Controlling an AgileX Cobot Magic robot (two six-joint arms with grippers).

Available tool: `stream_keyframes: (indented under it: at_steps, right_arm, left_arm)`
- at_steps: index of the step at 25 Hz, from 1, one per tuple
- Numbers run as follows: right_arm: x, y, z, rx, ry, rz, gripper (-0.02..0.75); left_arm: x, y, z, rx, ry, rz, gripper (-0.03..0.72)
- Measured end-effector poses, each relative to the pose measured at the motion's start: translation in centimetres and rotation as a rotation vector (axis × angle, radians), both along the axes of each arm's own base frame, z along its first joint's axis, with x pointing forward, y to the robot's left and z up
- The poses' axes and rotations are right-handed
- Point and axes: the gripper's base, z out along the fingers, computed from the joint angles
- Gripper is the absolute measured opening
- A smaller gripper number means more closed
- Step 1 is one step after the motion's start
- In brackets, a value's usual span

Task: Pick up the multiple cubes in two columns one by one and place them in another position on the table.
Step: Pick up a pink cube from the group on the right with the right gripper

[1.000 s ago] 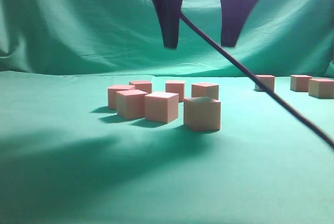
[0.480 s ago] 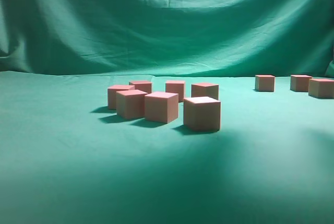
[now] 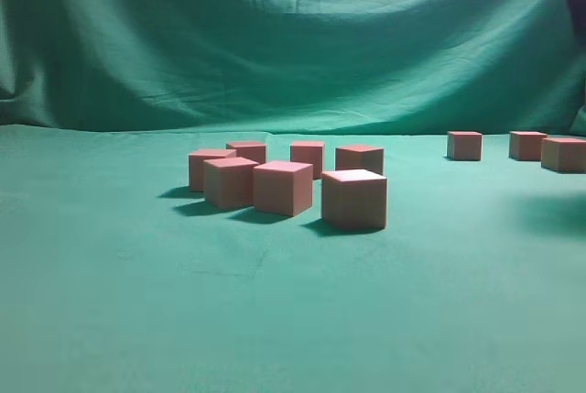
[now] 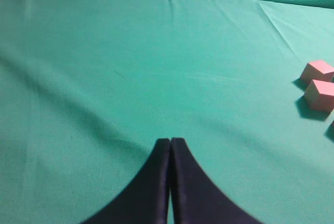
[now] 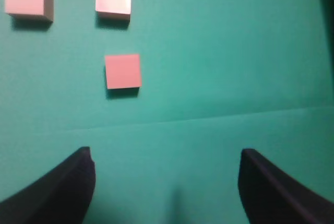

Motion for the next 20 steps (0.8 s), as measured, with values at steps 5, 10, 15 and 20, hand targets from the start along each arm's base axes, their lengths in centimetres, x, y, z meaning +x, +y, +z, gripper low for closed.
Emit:
stream_keyframes:
  at_steps: [5, 10, 15, 20]
  right_arm:
    - [2.0, 0.4, -3.4, 0.033, 0.012, 0.076, 0.564]
    - [4.2, 0.7, -7.6, 0.033, 0.002, 0.137, 0.564]
    - [4.9, 0.8, -10.2, 0.032, 0.031, 0.143, 0.564]
    - [5.2, 0.9, -11.6, 0.037, 0.041, 0.142, 0.41]
  left_arm:
    - [0.0, 0.0, 0.0, 0.0, 0.0, 0.0, 0.0]
    - [0.0, 0.0, 0.0, 0.0, 0.0, 0.0, 0.0]
    - [0.0, 0.0, 0.0, 0.0, 0.0, 0.0, 0.0]
    - [0.0, 0.0, 0.0, 0.0, 0.0, 0.0, 0.0]
